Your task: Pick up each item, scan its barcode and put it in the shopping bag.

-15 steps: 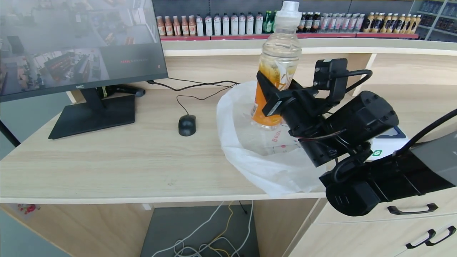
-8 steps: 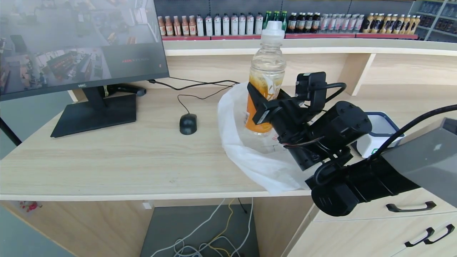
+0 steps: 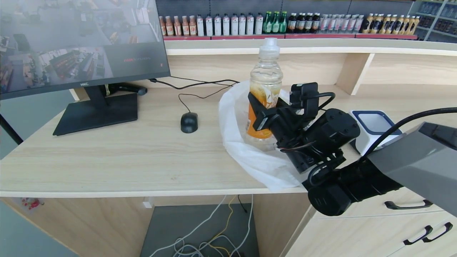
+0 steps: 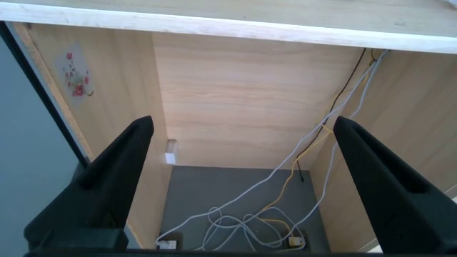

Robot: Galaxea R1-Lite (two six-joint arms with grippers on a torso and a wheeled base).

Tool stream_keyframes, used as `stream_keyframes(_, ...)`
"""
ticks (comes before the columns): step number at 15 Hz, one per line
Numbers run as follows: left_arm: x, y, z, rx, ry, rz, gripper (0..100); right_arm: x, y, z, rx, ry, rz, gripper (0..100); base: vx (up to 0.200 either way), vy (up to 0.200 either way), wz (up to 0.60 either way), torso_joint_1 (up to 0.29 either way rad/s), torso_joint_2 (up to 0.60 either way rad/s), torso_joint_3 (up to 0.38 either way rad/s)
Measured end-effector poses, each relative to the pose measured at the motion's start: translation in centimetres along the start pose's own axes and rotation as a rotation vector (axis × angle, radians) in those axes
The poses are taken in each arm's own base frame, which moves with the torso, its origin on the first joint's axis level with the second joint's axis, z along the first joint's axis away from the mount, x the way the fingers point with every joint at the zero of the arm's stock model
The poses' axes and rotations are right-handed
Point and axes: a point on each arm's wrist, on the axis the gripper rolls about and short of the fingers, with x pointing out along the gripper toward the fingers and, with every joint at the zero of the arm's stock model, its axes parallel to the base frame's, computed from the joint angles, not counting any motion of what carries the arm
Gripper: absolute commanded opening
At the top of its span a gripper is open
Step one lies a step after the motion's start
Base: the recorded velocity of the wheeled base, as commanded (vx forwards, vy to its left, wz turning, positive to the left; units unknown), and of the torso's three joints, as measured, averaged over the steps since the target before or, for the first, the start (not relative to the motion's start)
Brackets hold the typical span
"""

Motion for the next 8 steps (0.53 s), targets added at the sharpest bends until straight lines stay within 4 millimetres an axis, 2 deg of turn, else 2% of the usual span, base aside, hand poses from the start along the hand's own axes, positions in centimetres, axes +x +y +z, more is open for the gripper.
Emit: stream_keyframes(8, 0.0, 0.0, 0.0, 0.001, 0.0, 0.0, 100, -0.18, -0.09, -1.01, -0.003, 0.023, 0.002, 0, 0.0, 0.0, 0.0, 0.0, 0.0, 0.0)
